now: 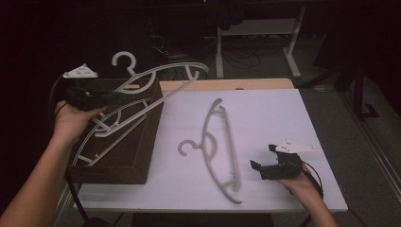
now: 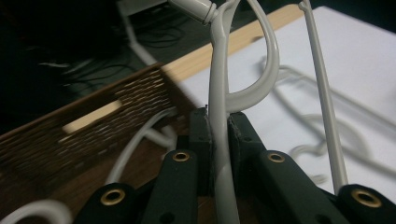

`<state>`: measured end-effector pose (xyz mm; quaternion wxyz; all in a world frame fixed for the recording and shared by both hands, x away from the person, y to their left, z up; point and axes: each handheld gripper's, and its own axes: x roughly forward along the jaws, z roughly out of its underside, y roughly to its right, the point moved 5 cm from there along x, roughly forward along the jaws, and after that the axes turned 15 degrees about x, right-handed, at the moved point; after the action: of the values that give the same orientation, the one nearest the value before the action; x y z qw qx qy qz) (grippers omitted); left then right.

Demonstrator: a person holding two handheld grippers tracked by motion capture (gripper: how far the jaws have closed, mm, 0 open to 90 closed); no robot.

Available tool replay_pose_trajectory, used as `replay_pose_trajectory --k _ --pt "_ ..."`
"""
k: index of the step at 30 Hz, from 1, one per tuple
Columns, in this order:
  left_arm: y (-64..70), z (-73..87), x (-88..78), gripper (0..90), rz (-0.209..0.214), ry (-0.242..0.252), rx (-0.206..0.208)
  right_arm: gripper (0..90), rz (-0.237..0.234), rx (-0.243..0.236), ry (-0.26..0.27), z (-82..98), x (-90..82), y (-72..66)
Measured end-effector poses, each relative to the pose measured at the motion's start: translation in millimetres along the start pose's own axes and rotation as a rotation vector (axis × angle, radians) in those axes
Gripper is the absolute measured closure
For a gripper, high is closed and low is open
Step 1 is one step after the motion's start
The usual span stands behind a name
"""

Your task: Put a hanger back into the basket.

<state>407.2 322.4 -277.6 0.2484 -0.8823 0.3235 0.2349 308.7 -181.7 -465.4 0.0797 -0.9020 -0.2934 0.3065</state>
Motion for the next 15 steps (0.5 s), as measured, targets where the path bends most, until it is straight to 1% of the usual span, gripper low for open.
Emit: replay_pose_trajectory --k 5,7,10,15 --pt "-25.3 32.8 -16.8 82.2 -0.062 -0.014 -0.032 5.6 0.000 -0.001 -0.002 -0.3 1.4 -0.7" --pt "-32.8 45.7 -20.9 82.2 -0.082 -0.032 -0.038 5.6 -0.001 0.000 -0.002 -0.5 2.1 -1.1" --pt "-41.2 63.2 -25.3 82.2 -0.108 -0.062 -0.043 5.6 -0.001 -0.002 -0.006 -0.5 2.9 -1.2" --pt "-53.7 87.6 -30.1 82.2 -0.148 -0.108 -0.073 5.6 -0.001 0.003 -0.008 -0.6 4.1 -0.7"
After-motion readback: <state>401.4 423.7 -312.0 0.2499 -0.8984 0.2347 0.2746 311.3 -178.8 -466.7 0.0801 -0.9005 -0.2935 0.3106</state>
